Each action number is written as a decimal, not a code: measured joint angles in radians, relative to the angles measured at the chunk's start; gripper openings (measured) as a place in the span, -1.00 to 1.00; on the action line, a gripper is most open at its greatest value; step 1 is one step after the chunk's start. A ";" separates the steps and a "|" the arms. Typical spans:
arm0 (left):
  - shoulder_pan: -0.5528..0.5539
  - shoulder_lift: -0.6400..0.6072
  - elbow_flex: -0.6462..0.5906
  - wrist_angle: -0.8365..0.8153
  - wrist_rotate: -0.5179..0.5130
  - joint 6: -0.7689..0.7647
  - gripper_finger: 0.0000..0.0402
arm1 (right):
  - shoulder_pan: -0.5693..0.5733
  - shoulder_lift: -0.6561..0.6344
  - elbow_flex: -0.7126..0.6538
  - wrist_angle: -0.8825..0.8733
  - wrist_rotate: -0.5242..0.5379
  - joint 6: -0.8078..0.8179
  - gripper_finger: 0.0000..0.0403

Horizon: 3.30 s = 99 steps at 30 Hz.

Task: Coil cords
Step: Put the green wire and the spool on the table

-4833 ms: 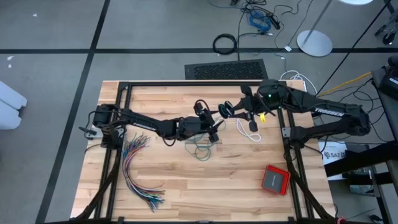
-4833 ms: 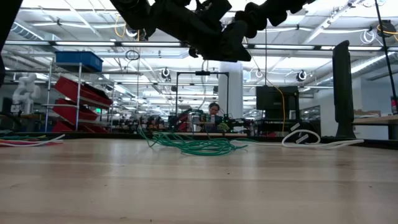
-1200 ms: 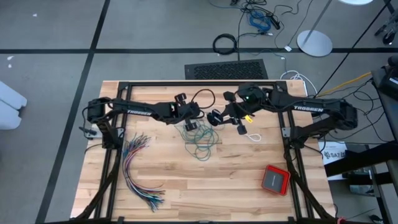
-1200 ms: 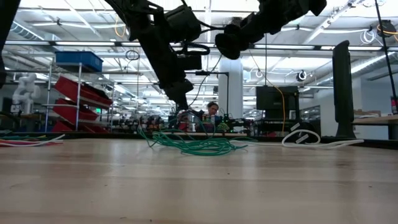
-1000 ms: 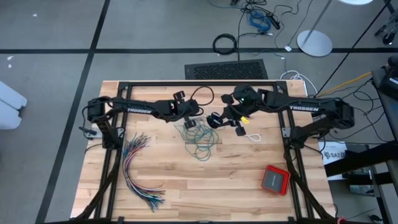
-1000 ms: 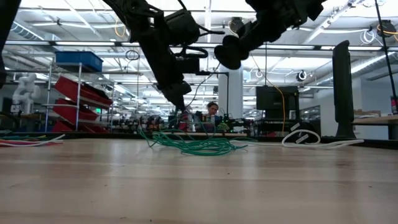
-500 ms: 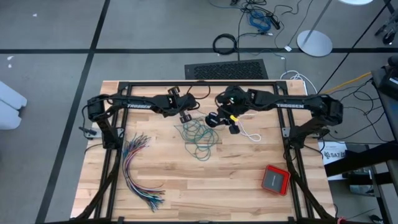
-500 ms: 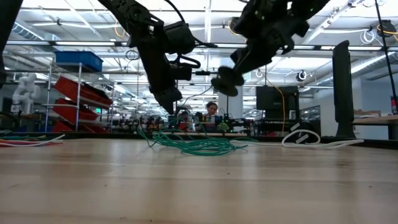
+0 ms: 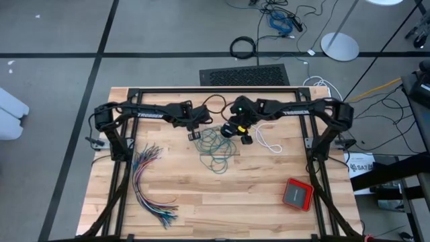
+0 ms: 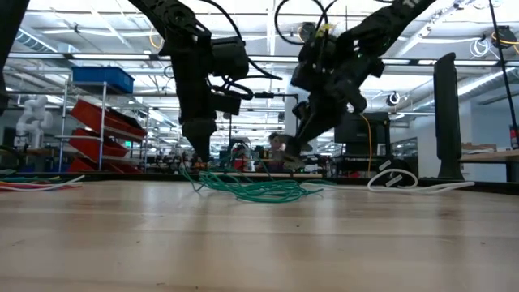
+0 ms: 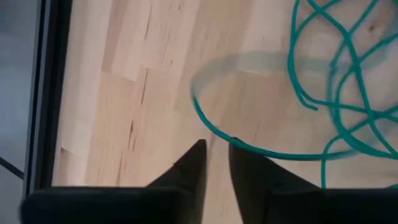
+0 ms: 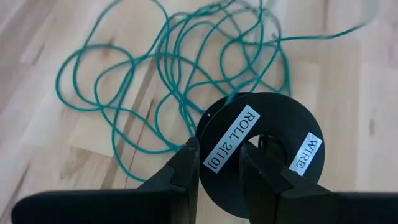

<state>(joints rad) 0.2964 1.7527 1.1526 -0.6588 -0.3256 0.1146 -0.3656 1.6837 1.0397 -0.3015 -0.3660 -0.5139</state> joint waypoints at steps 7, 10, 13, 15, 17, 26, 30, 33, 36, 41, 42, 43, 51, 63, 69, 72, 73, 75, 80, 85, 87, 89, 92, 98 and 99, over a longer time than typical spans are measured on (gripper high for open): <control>-0.001 0.000 0.000 0.031 0.008 -0.006 -0.09 | 0.000 0.052 0.000 0.033 -0.002 -0.002 -0.61; -0.010 -0.006 0.000 0.010 0.010 -0.037 0.01 | 0.002 0.070 0.000 0.041 -0.002 0.002 -0.61; -0.037 -0.046 0.000 0.003 -0.015 -0.081 0.03 | 0.002 0.088 0.000 0.039 -0.002 0.003 -0.61; -0.068 -0.094 0.000 0.002 -0.057 -0.110 0.03 | 0.004 0.100 0.000 0.040 -0.003 0.002 -0.61; -0.108 -0.153 0.000 0.016 -0.079 -0.133 0.03 | 0.007 0.108 0.001 0.042 -0.004 -0.003 -0.61; -0.379 -0.354 0.000 0.105 -0.116 -0.223 0.04 | 0.057 0.113 0.001 0.045 0.047 -0.055 -0.56; -0.526 -0.323 0.000 0.126 -0.203 -0.257 0.04 | 0.083 0.113 0.001 0.047 0.067 -0.082 -0.58; -0.616 -0.263 0.000 0.135 -0.285 -0.301 0.04 | 0.100 0.113 0.001 0.053 0.098 -0.103 -0.59; -0.692 -0.185 0.000 0.153 -0.391 -0.370 0.04 | 0.113 0.114 0.000 0.069 0.110 -0.127 -0.58; -0.777 -0.032 0.000 0.214 -0.523 -0.485 0.04 | 0.127 0.116 -0.001 0.170 0.106 -0.144 -0.58; -0.787 -0.003 0.000 0.218 -0.529 -0.503 0.04 | 0.127 0.116 0.001 0.188 0.104 -0.145 -0.58; -0.796 0.025 0.000 0.222 -0.534 -0.526 0.04 | 0.127 0.118 0.011 0.189 0.102 -0.144 -0.58; -0.826 0.151 0.000 0.235 -0.564 -0.690 0.04 | 0.125 0.237 0.191 0.039 0.101 -0.135 -0.56; -0.896 0.150 0.000 0.230 -0.789 -0.746 0.04 | 0.117 0.429 0.453 -0.083 0.102 -0.158 -0.54; -0.912 0.150 0.000 0.207 -0.829 -0.820 0.04 | 0.085 0.507 0.581 -0.093 0.106 -0.165 -0.52; -0.920 0.150 0.000 0.203 -0.835 -0.840 0.04 | 0.074 0.527 0.633 -0.138 0.106 -0.167 -0.52; -0.921 0.150 0.000 0.204 -0.835 -0.842 0.04 | 0.072 0.528 0.643 -0.159 0.106 -0.170 -0.52; -0.923 0.150 0.000 0.204 -0.835 -0.845 0.04 | 0.071 0.524 0.653 -0.197 0.106 -0.179 -0.51; -0.926 0.150 0.000 0.205 -0.836 -0.866 0.04 | 0.073 0.475 0.652 -0.304 0.111 -0.171 -0.35; -0.925 0.150 0.000 0.208 -0.846 -0.867 0.04 | 0.083 0.414 0.652 -0.367 0.145 -0.157 -0.18; -0.925 0.150 0.000 0.210 -0.856 -0.868 0.04 | 0.091 0.389 0.652 -0.379 0.158 -0.156 -0.14; -0.925 0.150 0.000 0.216 -0.857 -0.868 0.04 | 0.097 0.367 0.652 -0.415 0.158 -0.154 -0.12; -0.926 0.150 0.000 0.226 -0.858 -0.868 0.04 | 0.110 0.352 0.652 -0.525 0.156 -0.135 -0.13; -0.928 0.150 0.000 0.221 -0.858 -0.869 0.04 | 0.173 0.349 0.601 -0.759 0.151 -0.100 -0.18; -0.928 0.150 0.000 0.217 -0.857 -0.868 0.04 | 0.189 0.349 0.574 -0.768 0.151 -0.100 -0.18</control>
<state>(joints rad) -0.6315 1.9022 1.1526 -0.4415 -1.1828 -0.7536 -0.1768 2.0326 1.6137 -1.0699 -0.2151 -0.6136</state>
